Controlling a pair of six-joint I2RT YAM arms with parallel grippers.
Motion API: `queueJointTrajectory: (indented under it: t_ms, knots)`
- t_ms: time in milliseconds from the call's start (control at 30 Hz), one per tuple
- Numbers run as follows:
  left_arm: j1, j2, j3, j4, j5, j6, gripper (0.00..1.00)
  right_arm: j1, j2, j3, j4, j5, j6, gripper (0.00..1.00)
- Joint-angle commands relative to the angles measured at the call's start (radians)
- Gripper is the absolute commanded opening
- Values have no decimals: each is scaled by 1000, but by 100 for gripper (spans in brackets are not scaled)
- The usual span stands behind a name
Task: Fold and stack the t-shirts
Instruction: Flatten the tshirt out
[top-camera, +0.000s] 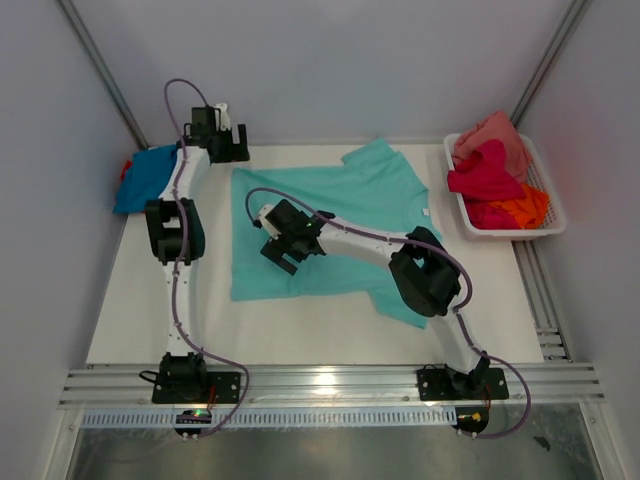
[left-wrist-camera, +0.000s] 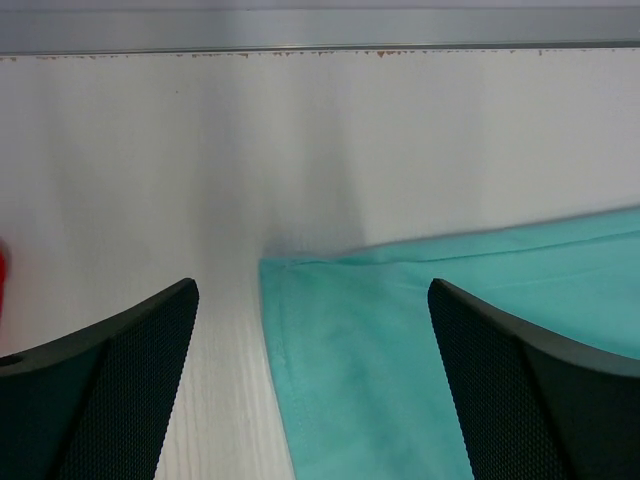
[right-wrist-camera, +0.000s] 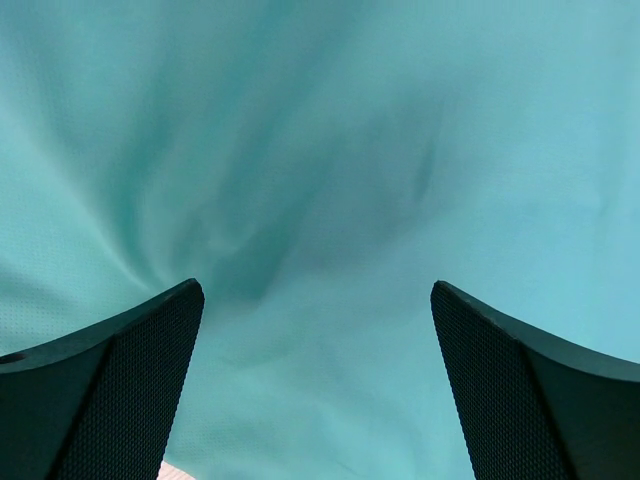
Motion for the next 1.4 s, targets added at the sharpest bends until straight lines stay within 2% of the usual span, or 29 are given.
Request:
queueJointTrajectory:
  t_ms: [0,100,167,300,333,400,433,500,633,667,733,800,900,1067,1200,1367]
  knots:
    - [8,-161,-31,-29,-12,28,99,-23,-64,81,-19,28,16,99]
    - [6,-213,-41,-63,-25,39,99,-45,-87,123,-39,-31,17,99]
    - [8,-233,-25,-115,18,39,99,-59,-92,163,-65,-89,17,99]
    - [6,-307,-24,-322,204,95,99,-150,-107,169,-92,19,91,100]
    - [6,-325,-61,-386,222,106,99,-224,-110,169,-92,45,127,99]
    - [6,-374,-135,-409,337,112,99,-299,-112,166,-82,124,137,99]
    - [6,-423,-206,-423,377,153,99,-360,-116,160,-73,151,123,100]
    - [6,-459,-247,-484,441,218,99,-417,-124,140,-36,198,65,99]
    - [6,-486,-274,-725,563,371,99,-560,-84,205,-95,130,0,99]
    - [5,-491,-282,-817,561,402,99,-572,-41,253,-117,124,-7,99]
    - [-14,-520,-328,-879,497,486,99,-588,-6,279,-151,134,-44,99]
    - [-56,-560,-380,-899,415,551,99,-591,11,266,-123,137,-88,99]
    - [-136,-652,-495,-888,370,595,99,-591,20,244,-80,125,-116,99]
    - [-267,-747,-639,-888,383,586,99,-591,76,308,-115,111,-99,99]
    - [-320,-798,-757,-856,371,569,99,-589,95,324,-123,78,-99,99]
    - [-376,-818,-828,-821,336,585,99,-591,132,367,-128,73,-132,99]
